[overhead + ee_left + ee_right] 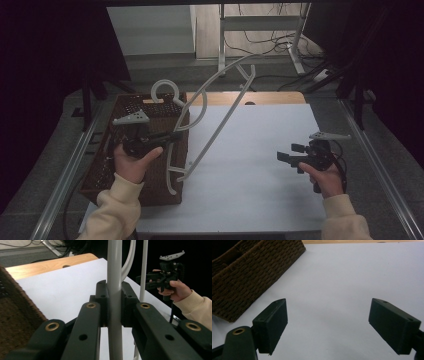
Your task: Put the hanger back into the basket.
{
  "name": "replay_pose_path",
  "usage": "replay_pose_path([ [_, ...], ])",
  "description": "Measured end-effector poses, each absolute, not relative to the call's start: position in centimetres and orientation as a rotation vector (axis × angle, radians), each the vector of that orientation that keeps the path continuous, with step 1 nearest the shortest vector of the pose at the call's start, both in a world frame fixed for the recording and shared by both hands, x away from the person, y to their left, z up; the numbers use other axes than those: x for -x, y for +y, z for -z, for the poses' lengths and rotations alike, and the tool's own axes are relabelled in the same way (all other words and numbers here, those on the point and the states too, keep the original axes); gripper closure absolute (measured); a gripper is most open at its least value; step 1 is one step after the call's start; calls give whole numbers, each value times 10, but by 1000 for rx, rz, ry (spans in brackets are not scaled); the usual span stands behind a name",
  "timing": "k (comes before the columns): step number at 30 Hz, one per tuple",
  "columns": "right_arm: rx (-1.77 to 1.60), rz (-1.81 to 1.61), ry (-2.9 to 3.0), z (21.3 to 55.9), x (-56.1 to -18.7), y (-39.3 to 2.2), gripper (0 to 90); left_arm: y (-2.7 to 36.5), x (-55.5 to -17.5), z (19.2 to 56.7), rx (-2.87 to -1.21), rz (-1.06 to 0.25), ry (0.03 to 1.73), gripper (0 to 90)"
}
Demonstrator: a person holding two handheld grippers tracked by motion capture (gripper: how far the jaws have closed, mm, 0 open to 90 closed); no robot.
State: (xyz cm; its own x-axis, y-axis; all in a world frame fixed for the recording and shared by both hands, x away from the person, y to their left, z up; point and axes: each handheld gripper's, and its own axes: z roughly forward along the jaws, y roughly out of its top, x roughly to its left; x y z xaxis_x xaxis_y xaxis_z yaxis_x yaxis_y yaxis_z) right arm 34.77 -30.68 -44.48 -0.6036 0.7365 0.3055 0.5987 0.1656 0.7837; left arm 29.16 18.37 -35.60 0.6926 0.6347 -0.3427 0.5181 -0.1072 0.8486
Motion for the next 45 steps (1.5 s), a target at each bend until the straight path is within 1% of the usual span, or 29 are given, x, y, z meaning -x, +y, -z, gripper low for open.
replay_pose_path([
  [15,-1302,-1374,2285,449,-346,-309,157,205,-299,344,-1770,-164,944,800],
  [23,-1295,-1362,2266,450,-344,-309,155,221,-302,337,-1784,-204,945,800],
  [45,-1304,-1339,2278,454,-345,-312,156,262,-307,336,-1795,-289,1038,800],
])
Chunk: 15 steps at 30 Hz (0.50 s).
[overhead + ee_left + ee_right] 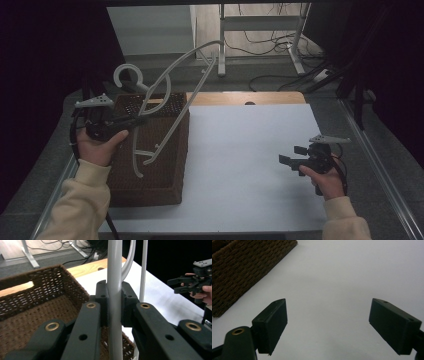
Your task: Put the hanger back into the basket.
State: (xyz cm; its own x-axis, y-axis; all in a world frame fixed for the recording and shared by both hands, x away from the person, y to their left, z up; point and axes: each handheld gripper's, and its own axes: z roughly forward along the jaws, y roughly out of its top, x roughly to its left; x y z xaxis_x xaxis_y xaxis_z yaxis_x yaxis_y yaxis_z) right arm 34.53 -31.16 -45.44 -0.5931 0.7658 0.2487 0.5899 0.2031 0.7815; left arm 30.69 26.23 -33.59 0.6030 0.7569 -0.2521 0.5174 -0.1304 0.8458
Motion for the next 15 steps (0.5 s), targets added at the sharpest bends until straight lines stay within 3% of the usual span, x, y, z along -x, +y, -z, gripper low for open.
replay_pose_path([
  [15,-1318,-1330,2278,456,-346,-313,163,295,-308,355,-1806,-340,1126,800],
])
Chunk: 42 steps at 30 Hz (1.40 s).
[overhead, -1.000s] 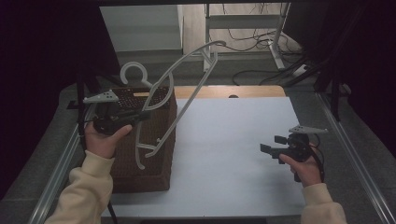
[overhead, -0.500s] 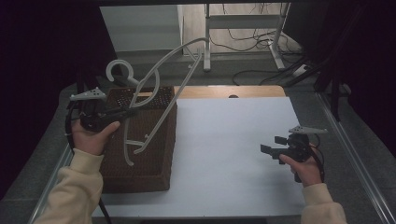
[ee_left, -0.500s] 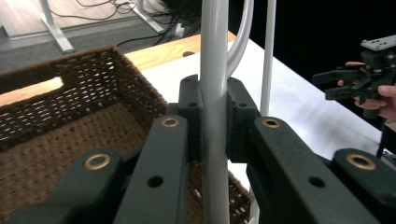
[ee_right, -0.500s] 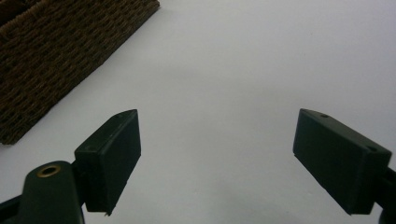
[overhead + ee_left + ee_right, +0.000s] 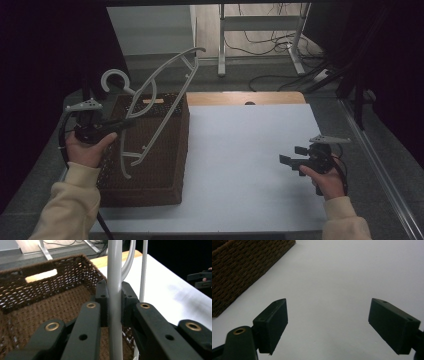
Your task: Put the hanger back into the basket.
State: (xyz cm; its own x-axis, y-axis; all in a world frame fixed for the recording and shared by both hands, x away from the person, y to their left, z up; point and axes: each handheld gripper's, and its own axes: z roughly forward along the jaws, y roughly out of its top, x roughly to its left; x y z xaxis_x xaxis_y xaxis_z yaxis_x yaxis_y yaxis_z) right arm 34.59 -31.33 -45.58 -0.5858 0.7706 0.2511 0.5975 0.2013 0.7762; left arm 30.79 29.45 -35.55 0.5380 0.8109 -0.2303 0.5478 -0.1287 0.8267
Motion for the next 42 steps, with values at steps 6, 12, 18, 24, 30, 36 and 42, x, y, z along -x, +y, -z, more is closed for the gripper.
replay_pose_path([
  [6,-1317,-1326,2281,457,-346,-312,160,305,-306,360,-1803,-350,1151,800],
  [12,-1309,-1331,2271,456,-345,-313,160,314,-302,364,-1834,-378,1174,800],
  [18,-1308,-1323,2273,456,-345,-312,160,323,-299,372,-1836,-383,1200,800],
  [24,-1305,-1315,2277,457,-346,-311,158,332,-299,378,-1843,-406,1234,800],
  [30,-1305,-1305,2285,458,-346,-310,155,338,-300,385,-1861,-431,1267,800],
  [36,-1309,-1299,2288,459,-346,-311,155,341,-299,394,-1872,-429,1292,800],
  [42,-1311,-1292,2287,459,-346,-310,155,343,-302,403,-1893,-436,1317,799],
])
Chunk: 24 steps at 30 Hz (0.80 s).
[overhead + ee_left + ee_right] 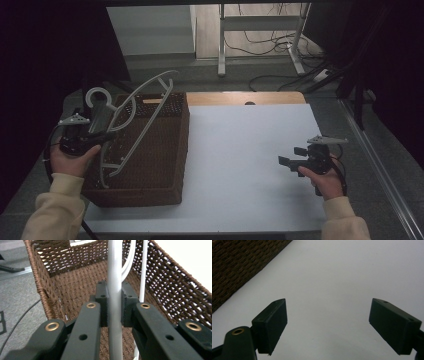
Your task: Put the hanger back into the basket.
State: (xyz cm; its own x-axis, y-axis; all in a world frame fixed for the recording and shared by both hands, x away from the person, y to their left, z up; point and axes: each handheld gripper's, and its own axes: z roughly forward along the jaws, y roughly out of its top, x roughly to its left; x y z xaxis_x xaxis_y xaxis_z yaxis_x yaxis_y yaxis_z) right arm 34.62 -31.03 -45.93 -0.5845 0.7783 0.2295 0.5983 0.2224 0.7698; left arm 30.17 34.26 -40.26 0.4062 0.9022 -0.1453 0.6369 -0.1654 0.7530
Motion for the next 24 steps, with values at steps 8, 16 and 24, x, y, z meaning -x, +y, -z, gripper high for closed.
replay_pose_path([
  [8,-1314,-1287,2290,460,-346,-311,155,344,-302,414,-1932,-436,1344,799],
  [16,-1321,-1281,2293,461,-347,-311,154,340,-304,423,-1979,-426,1358,799],
  [24,-1324,-1284,2294,462,-347,-312,153,337,-308,434,-2021,-369,1390,794],
])
